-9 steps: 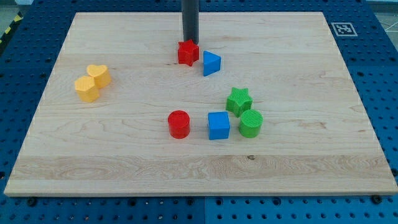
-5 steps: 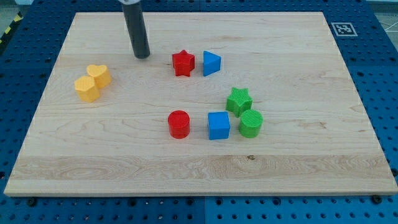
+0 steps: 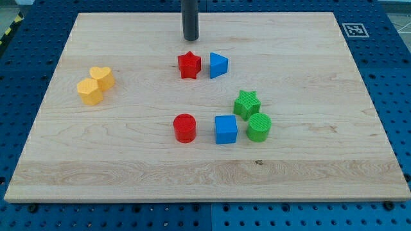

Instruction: Slide the red star towards the top of the red circle

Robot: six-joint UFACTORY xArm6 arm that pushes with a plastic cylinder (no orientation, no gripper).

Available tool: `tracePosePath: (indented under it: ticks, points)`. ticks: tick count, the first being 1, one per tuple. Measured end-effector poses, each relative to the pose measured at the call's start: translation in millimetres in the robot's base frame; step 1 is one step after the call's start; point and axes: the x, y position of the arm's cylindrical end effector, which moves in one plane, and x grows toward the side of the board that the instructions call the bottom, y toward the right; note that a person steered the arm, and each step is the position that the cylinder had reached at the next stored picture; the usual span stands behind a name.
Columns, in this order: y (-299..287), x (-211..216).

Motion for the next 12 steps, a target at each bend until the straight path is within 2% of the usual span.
tracePosePath:
  ticks: [8,12]
  points:
    - [1,134]
    - [1,162]
